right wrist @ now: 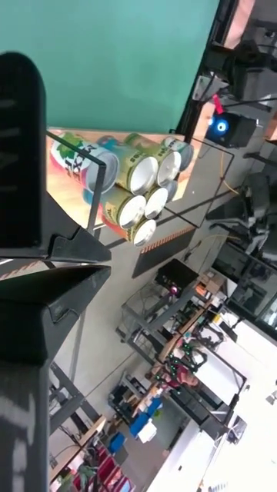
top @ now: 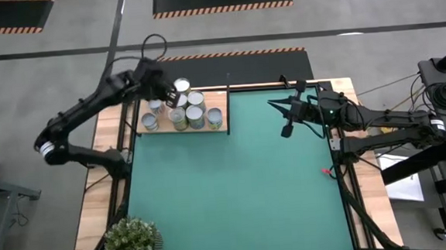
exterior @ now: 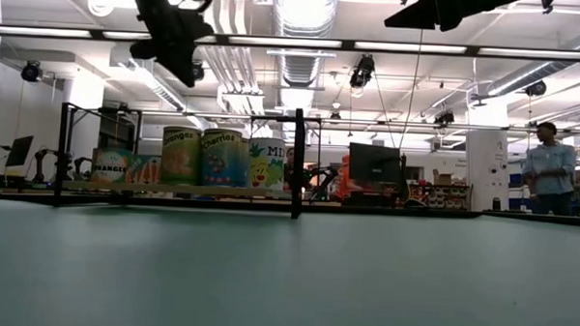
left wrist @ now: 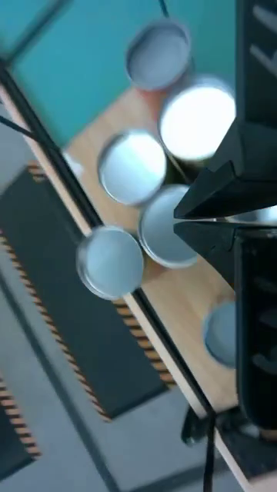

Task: Pick and place cans onto a shelf
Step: Put the canned carrots on the shelf

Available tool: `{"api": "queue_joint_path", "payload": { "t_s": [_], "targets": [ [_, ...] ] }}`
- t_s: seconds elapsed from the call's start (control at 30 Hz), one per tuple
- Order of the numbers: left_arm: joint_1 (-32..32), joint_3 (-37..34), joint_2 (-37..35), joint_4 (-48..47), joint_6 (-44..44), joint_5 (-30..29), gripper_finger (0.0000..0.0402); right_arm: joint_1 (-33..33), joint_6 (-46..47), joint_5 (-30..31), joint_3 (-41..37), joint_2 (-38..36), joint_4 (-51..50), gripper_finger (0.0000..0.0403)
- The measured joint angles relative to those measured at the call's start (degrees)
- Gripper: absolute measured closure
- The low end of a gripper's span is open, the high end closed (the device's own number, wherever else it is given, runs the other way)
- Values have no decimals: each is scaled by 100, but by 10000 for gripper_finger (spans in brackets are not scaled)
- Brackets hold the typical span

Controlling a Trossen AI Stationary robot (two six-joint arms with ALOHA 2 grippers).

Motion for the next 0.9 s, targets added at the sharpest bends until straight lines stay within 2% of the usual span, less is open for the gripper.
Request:
{"api": "queue_joint_path", "payload": {
  "t_s": [0.13,0.3,0.5,0.67,0.9],
  "targets": [
    [-346,-636,-428,667,-213,-313,402,0,-9,-10,0,29,84,394],
    [-355,-1390,-783,1414,-445,-462,402,0,-9,-11,0,27,90,394],
    [-124,-1656,-763,1476,-580,-462,402,0,-104,-11,0,100,87,394],
    [182,-1583,-474,1107,-661,-453,402,0,-162,-9,0,115,92,394],
    [936,-910,470,-365,-788,-452,402,0,-164,-4,0,115,86,394]
  ]
}}
